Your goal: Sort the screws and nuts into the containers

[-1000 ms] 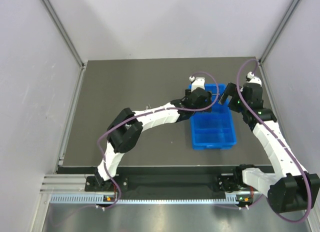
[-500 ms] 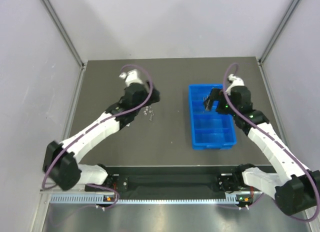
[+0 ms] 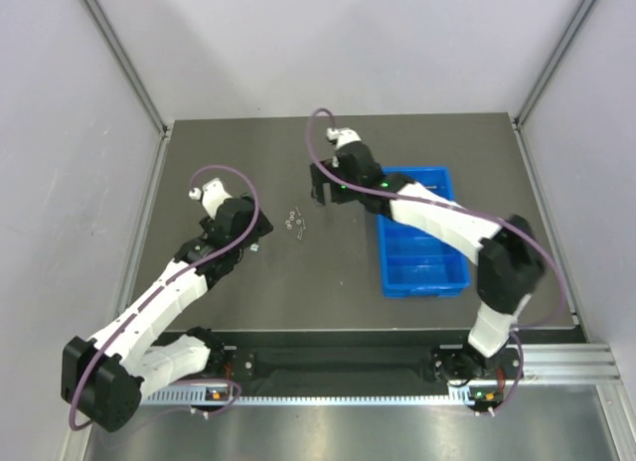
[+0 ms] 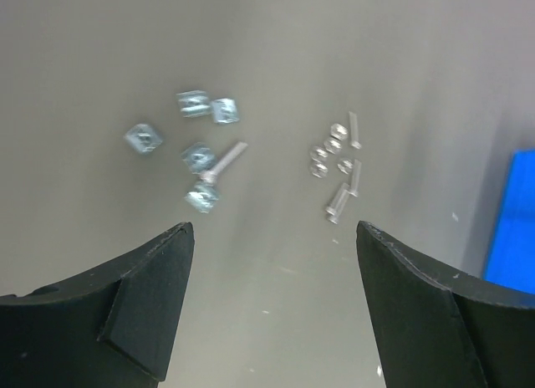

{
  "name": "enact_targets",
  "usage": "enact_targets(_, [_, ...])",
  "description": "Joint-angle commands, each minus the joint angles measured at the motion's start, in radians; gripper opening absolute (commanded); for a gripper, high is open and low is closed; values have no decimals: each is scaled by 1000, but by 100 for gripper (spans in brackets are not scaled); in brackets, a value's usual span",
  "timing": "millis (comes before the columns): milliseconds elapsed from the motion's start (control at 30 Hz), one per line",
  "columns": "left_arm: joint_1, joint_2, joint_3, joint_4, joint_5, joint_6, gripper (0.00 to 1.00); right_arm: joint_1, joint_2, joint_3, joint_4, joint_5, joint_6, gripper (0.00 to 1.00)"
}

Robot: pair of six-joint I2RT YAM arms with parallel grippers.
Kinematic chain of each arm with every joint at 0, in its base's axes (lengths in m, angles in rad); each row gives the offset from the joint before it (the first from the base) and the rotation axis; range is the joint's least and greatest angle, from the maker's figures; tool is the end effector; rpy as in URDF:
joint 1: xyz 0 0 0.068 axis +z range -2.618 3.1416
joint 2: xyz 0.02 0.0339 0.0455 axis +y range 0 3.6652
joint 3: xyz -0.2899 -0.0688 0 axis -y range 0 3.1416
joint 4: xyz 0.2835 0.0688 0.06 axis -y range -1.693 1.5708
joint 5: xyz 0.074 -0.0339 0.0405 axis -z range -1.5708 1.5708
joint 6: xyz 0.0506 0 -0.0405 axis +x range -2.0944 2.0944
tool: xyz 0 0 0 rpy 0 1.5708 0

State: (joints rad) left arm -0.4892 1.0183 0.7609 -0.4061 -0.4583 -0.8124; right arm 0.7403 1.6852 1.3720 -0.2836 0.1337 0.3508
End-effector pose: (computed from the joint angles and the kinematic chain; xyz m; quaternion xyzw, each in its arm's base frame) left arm 0.2324 -0.0983 0.2726 -0.2391 0.8479 -0.0961 0.4632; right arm 0.3323 0.2945 0.3015 -0.1400 0.8711 0.1918 0.4298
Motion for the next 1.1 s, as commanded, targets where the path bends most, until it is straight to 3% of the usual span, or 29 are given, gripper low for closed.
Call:
enact_targets(0, [14,-32,-15,-83,-123,-63,83,44,189,182,-2,37,-16,90])
enact_targets(167, [27,-37,-28,-126,-134,-73,85,70,367,360,-45,47,-22,77])
enact_targets(367, [46,-35,-46,-109,-120,-54,85,96,501,455,-34,40,-32,61])
enact_targets(1067, [80,-12,-52,-83,-66,-1,85,113,677,552,-43,124,-67,46])
